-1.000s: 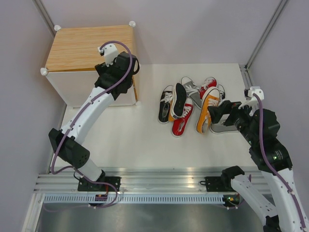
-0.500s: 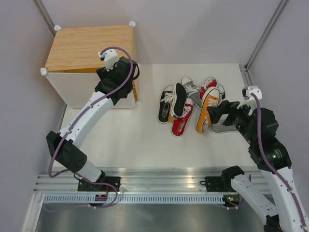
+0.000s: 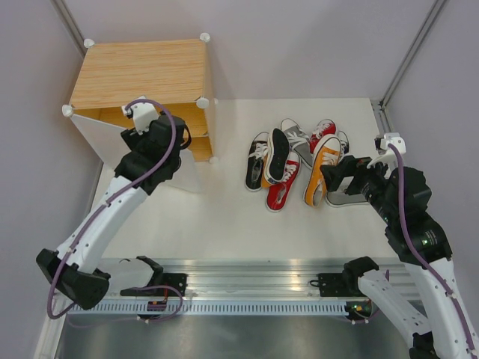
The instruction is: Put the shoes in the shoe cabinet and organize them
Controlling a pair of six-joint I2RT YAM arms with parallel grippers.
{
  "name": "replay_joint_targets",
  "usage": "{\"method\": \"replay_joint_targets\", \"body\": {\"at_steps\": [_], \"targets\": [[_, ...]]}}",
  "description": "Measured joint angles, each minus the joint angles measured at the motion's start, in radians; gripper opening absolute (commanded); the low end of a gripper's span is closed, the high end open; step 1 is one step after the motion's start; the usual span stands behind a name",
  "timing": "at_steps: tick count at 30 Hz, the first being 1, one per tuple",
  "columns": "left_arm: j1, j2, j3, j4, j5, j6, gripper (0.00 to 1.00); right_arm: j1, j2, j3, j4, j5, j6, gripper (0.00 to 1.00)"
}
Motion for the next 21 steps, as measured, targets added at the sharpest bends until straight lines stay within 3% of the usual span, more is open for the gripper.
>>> {"method": "replay_joint_targets", "body": {"at_steps": [15,21], "targets": [[0.011,-0.323,-0.108,-0.185,-0.038,0.048,0.91,0.0,0.007,0.0,0.001,-0.028,0.02,0.98],[0.012,-0.27,0.035,-0.232,0.1,0.052,0.96,0.0,0.007,0.0,0.001,-0.045,0.034,0.98]]}}
